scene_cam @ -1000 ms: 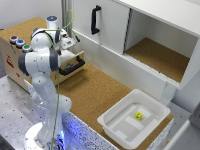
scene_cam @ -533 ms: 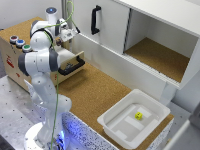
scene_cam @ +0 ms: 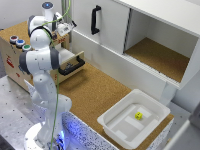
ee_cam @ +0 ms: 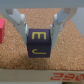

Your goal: Place the purple block on top of the drawer

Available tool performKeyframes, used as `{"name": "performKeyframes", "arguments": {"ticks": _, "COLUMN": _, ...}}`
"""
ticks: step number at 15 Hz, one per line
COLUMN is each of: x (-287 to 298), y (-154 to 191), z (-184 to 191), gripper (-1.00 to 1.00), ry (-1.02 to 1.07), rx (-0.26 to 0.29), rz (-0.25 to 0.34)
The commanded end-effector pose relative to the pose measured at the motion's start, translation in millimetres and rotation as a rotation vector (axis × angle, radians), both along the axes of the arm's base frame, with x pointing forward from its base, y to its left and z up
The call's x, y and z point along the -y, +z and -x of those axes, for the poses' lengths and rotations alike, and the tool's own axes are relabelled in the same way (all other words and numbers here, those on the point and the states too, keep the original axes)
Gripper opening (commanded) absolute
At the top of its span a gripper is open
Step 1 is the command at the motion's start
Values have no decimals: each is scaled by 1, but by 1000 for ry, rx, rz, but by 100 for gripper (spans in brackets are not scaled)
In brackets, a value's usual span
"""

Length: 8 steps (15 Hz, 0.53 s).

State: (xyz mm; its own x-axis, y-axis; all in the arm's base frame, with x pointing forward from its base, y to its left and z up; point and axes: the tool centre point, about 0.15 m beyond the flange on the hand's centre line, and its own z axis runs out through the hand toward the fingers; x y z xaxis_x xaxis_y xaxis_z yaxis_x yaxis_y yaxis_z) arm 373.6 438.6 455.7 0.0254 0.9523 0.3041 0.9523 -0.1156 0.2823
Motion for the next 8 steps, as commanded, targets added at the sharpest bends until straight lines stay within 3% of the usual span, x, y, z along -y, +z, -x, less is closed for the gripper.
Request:
{"name": "performKeyframes", "arguments": {"ticks": 1, "x": -36, "y": -7, "z": -5, "gripper": -100, "ry": 30, "rx": -63, "rz": 58}}
{"name": "performKeyframes", "arguments": {"ticks": 4, "x": -47, "y": -14, "z": -5, "gripper": -100, "ry": 6, "rx": -36, "rz": 77}}
{"name": "performKeyframes", "arguments": {"ticks": 5, "x": -48, "y": -13, "z": -5, "gripper": 100, "ry": -13, "rx": -30, "rz": 71}}
{"name": "performKeyframes", "arguments": {"ticks": 8, "x": -45, "y": -4, "z": -4, "gripper": 100, "ry": -23, "rx": -13, "rz": 60}}
